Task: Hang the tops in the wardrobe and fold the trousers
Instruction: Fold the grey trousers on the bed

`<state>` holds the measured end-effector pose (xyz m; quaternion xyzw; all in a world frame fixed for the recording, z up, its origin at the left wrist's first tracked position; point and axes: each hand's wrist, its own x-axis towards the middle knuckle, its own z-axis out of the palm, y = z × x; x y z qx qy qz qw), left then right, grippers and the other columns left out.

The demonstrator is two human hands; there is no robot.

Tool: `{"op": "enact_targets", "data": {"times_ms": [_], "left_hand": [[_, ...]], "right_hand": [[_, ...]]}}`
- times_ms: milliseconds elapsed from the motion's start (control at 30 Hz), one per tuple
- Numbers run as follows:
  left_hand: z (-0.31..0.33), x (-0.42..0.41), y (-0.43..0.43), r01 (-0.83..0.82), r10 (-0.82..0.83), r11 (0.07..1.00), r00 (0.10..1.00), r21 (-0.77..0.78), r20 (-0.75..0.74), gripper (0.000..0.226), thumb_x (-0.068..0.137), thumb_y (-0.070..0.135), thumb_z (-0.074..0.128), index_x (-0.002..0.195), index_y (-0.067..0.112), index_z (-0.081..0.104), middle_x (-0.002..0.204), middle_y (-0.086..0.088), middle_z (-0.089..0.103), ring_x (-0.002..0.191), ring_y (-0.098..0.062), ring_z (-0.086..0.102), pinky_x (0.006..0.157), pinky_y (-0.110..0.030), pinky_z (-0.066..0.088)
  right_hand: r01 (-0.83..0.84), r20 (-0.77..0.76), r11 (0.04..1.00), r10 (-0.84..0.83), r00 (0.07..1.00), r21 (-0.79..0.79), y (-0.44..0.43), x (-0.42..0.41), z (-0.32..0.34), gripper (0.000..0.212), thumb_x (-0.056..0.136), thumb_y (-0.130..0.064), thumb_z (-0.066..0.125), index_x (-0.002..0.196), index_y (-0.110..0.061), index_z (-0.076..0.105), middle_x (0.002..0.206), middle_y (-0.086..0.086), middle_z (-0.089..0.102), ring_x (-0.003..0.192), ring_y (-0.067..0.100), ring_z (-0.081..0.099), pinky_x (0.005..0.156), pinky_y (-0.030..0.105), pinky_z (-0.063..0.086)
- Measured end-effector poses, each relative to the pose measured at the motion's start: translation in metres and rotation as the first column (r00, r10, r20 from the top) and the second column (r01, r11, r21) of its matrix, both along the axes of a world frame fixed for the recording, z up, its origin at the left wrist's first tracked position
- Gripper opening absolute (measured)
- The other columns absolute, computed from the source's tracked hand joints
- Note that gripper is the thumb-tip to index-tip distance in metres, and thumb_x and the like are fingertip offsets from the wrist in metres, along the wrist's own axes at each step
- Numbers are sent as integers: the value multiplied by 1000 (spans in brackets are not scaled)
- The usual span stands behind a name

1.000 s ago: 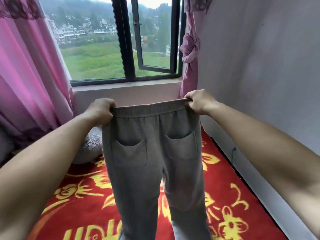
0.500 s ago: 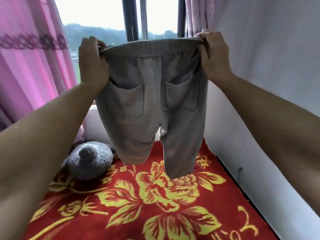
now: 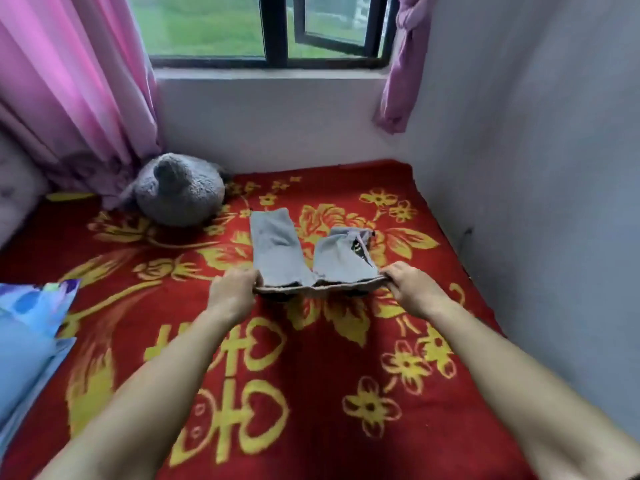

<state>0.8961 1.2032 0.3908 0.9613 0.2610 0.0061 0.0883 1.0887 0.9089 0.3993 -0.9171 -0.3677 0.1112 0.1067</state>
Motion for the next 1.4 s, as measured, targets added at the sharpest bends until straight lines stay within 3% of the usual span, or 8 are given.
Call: {"op": "enact_targets", "data": {"times_ms": [267,600,900,1067,1167,1233,1333,1400], "left_hand": [[-137,-89,-74,86,-153,978,913,-188,-378,34,83,7,50,107,30,59,113,4,56,113,-22,53,81,-35,39],[-233,-169,-127,212,-299,954,749,-214,-591,40,82,7,60,119,19,47,120,-4,52,112,-27,50,82,-36,47],[-313,-216,-168,218,-183,976,837,7,-515,71,71,4,67,135,24,43,116,-10,50,105,-31,49,68,-35,32],[-377,-255,-199,247,-192,969,781,11,-594,81,76,12,69,148,24,36,119,-13,52,108,-34,47,76,-40,39],[-411,-273,-217,195,-167,980,716,-35,-678,76,85,28,60,152,24,23,129,-12,50,120,-34,41,83,-42,39],[-416,-277,-228,138,-116,990,784,-12,-610,63,84,32,59,141,17,40,119,-14,55,112,-35,47,80,-42,40],[-421,-270,-235,154,-121,987,913,54,-389,26,77,23,62,97,6,59,95,-17,55,89,-35,53,69,-42,41],[-422,-260,-234,177,-151,983,936,53,-319,20,75,17,64,90,6,57,93,-17,54,86,-36,54,65,-42,41]], "right_hand": [[-100,-304,928,-15,952,-360,-73,-98,-131,30,101,-16,44,127,-22,58,128,7,59,118,29,56,94,37,47],[-90,-306,864,-76,949,-495,-119,-209,-236,38,97,-9,46,133,-21,45,129,8,50,96,34,63,71,37,47],[-75,-220,881,-33,975,-467,-145,-253,-305,30,95,-19,53,124,-18,47,121,9,47,88,33,62,61,35,37],[-69,-249,906,-41,968,-418,-177,-282,-374,36,91,-21,56,125,-16,46,122,10,48,88,34,62,61,35,40],[-157,-377,815,-80,923,-558,-190,-299,-410,49,94,-41,49,137,-20,40,125,10,60,105,33,64,73,38,44],[-125,-368,786,-137,920,-606,-196,-313,-421,51,98,-48,44,139,-19,40,121,11,66,107,32,64,78,39,47],[71,-175,929,-143,974,-363,-194,-331,-428,30,98,-41,50,109,-14,56,107,8,63,97,32,64,70,40,48],[59,-59,976,-73,996,-209,-182,-329,-429,27,93,-35,60,100,-9,58,98,11,58,90,34,61,64,41,45]]}}
